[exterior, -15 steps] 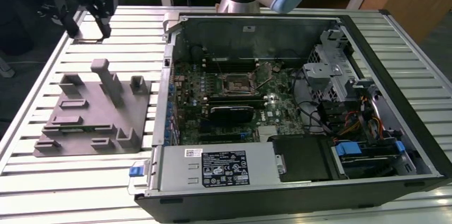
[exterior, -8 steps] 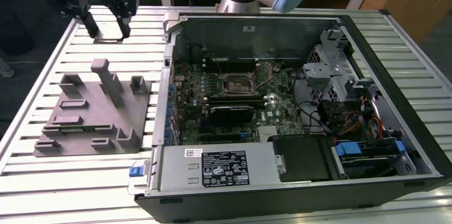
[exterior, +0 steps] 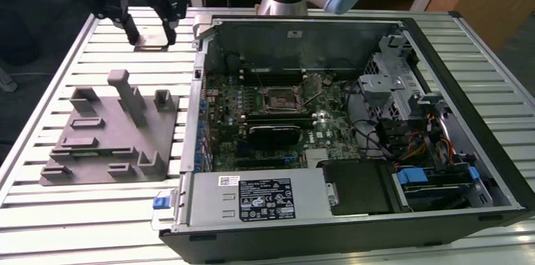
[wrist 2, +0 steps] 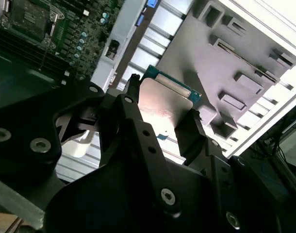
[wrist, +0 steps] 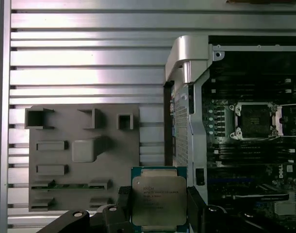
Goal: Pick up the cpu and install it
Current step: 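Pick up the cpu and move it towards the insertion slot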
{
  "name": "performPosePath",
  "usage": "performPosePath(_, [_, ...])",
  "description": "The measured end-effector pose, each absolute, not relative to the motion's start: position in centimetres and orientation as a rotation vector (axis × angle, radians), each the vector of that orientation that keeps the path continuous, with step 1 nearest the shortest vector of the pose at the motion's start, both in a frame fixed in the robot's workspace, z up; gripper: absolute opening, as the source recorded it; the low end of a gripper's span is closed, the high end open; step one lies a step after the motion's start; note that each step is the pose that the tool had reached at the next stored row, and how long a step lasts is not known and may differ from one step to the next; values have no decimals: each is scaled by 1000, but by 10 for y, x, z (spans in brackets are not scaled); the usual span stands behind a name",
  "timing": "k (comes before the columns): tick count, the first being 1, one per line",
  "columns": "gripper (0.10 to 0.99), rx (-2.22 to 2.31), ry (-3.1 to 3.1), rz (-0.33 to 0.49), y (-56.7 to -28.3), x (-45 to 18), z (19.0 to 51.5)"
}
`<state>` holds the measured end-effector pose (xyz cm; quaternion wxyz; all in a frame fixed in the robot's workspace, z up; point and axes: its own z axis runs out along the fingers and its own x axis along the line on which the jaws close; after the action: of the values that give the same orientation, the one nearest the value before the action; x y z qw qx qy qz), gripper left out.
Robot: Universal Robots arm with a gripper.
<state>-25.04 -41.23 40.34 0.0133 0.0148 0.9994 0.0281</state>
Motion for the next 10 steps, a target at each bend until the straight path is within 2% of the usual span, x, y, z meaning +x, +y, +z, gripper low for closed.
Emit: performPosePath(10, [541, 46, 3113, 88, -412, -207, 403])
